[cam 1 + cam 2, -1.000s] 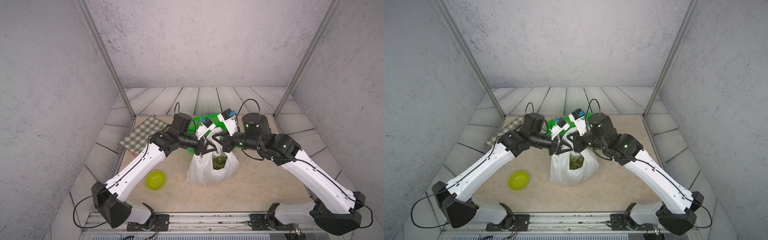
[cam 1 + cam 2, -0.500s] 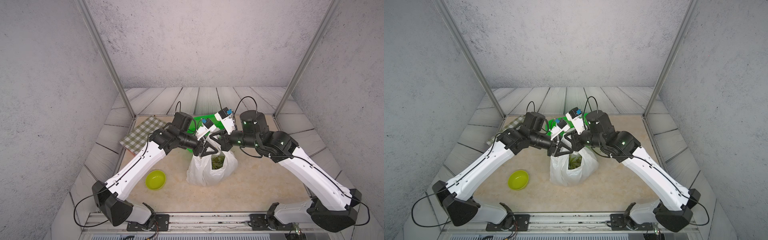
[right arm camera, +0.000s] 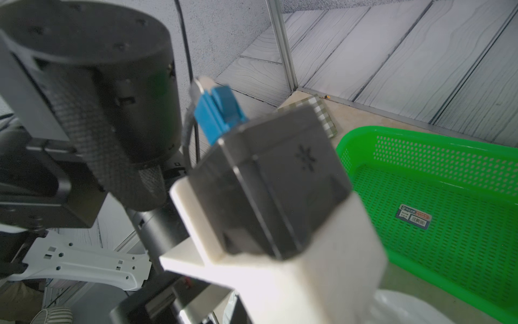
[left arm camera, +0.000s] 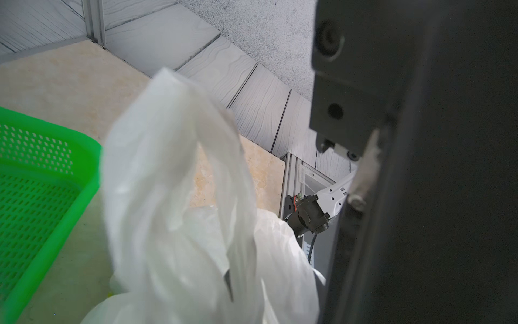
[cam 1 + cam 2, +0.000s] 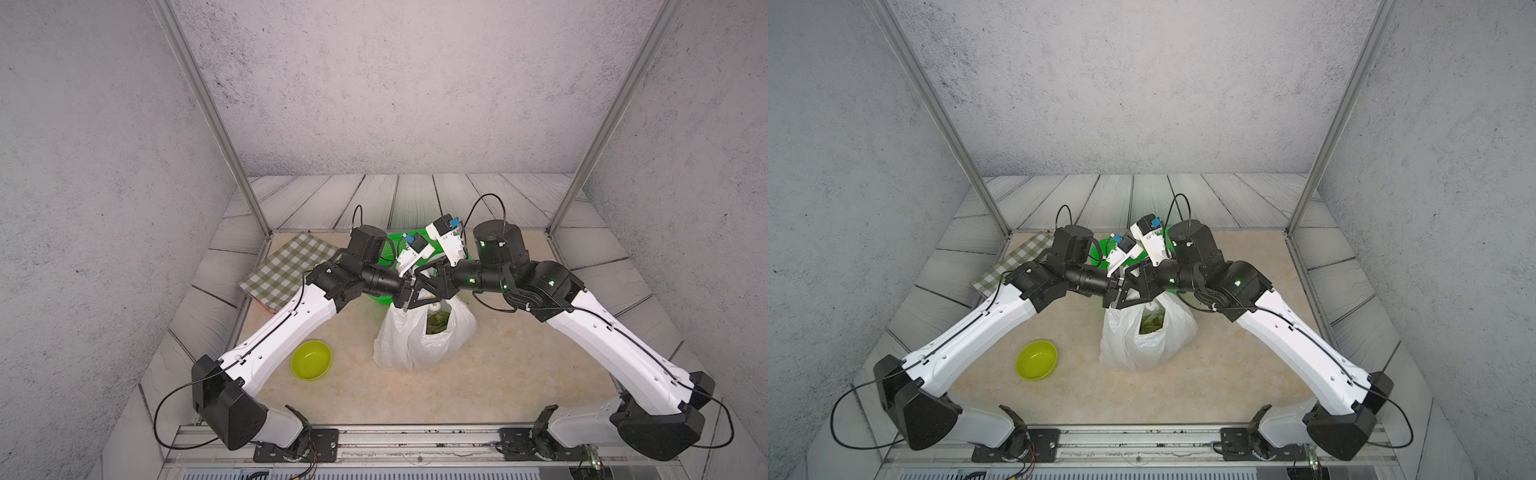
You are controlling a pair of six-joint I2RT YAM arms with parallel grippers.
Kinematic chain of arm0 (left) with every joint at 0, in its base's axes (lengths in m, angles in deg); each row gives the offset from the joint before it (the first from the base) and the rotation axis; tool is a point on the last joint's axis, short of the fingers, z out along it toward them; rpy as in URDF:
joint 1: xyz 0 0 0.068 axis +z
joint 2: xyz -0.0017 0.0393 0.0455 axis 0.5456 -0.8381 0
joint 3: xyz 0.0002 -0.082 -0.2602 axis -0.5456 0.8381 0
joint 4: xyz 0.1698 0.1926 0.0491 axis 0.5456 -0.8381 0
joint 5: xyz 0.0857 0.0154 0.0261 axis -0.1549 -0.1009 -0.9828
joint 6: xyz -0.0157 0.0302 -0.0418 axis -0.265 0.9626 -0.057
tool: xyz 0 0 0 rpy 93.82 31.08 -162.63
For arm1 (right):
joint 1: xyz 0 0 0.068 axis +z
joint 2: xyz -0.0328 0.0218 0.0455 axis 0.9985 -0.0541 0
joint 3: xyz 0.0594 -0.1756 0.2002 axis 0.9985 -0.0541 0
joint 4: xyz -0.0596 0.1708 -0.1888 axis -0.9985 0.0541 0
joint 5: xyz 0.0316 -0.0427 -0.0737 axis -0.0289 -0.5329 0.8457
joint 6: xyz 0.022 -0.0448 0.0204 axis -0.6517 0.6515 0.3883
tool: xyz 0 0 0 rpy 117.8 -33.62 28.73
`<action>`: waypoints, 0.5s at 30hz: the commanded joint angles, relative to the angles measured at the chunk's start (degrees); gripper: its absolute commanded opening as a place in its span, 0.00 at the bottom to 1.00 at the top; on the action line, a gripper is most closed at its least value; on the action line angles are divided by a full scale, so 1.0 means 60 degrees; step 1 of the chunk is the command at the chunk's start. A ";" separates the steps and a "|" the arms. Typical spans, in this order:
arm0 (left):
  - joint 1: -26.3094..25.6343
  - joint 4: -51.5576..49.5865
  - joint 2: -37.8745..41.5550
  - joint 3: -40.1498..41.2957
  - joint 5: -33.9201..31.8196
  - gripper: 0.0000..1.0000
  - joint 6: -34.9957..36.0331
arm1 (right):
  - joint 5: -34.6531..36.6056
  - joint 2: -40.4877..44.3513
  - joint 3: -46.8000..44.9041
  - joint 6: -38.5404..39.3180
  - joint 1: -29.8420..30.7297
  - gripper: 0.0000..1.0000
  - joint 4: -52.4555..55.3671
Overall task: Place the pineapple into a plastic bag & tie a knot
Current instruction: Cross the plastic bag at the center of the board.
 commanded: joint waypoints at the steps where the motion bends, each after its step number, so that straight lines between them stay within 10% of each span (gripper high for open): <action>1: -0.0050 0.1400 0.0251 0.0254 0.0282 0.37 -0.0659 | -0.0586 0.0116 -0.0330 -0.0447 0.0142 0.00 -0.0719; 15: -0.0006 0.3522 0.0558 0.1230 -0.0100 0.11 -0.1875 | -0.0458 0.0686 -0.1456 -0.0931 0.0113 0.00 -0.1204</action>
